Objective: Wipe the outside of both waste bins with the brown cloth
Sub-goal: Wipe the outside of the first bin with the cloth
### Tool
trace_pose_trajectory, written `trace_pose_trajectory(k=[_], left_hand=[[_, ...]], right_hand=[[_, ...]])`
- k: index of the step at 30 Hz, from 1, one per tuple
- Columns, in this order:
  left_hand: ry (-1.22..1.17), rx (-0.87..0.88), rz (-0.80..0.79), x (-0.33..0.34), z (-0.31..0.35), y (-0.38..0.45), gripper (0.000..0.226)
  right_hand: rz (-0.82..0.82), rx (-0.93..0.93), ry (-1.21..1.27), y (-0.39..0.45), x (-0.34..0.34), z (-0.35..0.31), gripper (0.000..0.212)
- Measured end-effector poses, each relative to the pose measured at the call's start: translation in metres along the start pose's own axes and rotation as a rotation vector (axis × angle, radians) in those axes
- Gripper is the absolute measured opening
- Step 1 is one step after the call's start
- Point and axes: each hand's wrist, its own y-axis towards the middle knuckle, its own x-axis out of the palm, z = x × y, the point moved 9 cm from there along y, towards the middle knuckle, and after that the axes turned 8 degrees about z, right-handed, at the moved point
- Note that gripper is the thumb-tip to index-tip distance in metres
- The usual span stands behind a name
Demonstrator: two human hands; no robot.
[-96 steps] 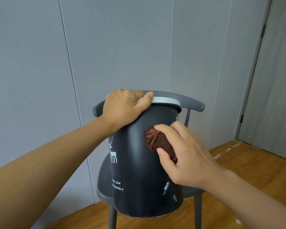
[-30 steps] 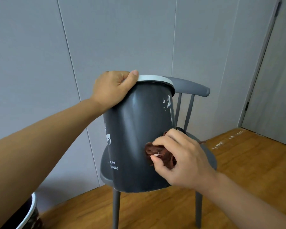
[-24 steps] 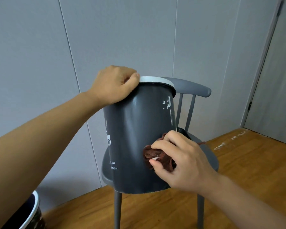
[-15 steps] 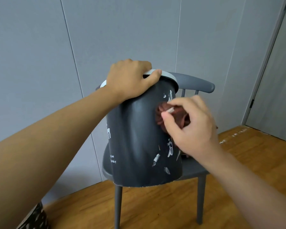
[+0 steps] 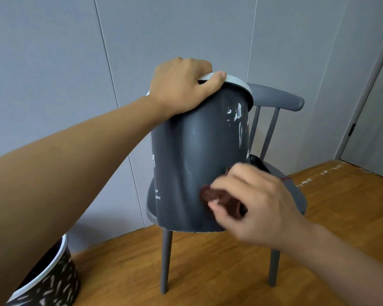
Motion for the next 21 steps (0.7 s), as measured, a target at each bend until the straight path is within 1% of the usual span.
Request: trace_pose_trajectory(k=[3,5,7,8,10,12,13,14,17,18,19,21], left_hand=[[0.015,0.029,-0.002,-0.001,0.01,0.0,0.057],[0.025,0.04,-0.004,-0.001,0.013,0.001,0.057],[0.033,0.027,-0.018,0.001,0.008,0.002,0.058],[0.033,0.018,-0.025,0.002,0.004,0.002,0.058],[0.025,0.012,-0.031,0.003,-0.001,0.002,0.058],[0.025,0.022,-0.026,0.003,0.001,0.002,0.057],[0.03,0.028,-0.024,0.003,0.003,0.001,0.057],[0.034,0.031,-0.022,0.003,0.005,0.001,0.057],[0.04,0.044,-0.019,0.002,0.009,0.001,0.058],[0.042,0.051,-0.02,0.002,0.01,0.002,0.059],[0.042,0.053,-0.022,0.003,0.01,0.002,0.059],[0.045,0.045,-0.025,0.004,0.006,0.002,0.06]], right_hand=[[0.202,0.21,-0.037,0.03,-0.02,0.032,0.028],[0.247,0.243,-0.058,0.04,-0.019,0.039,0.028],[0.215,0.179,-0.051,0.031,-0.011,0.025,0.026],[0.167,0.122,-0.044,0.021,-0.006,0.013,0.024],[0.017,-0.007,-0.028,0.0,0.005,-0.012,0.022],[-0.082,-0.07,-0.015,-0.011,0.009,-0.021,0.021],[-0.081,-0.067,-0.016,-0.008,0.006,-0.018,0.02],[-0.045,-0.039,-0.022,-0.001,0.002,-0.012,0.021],[0.153,0.153,-0.062,0.032,-0.018,0.024,0.023],[0.194,0.199,-0.074,0.041,-0.021,0.034,0.024],[0.208,0.22,-0.078,0.045,-0.02,0.039,0.025],[0.173,0.188,-0.062,0.038,-0.012,0.035,0.026]])
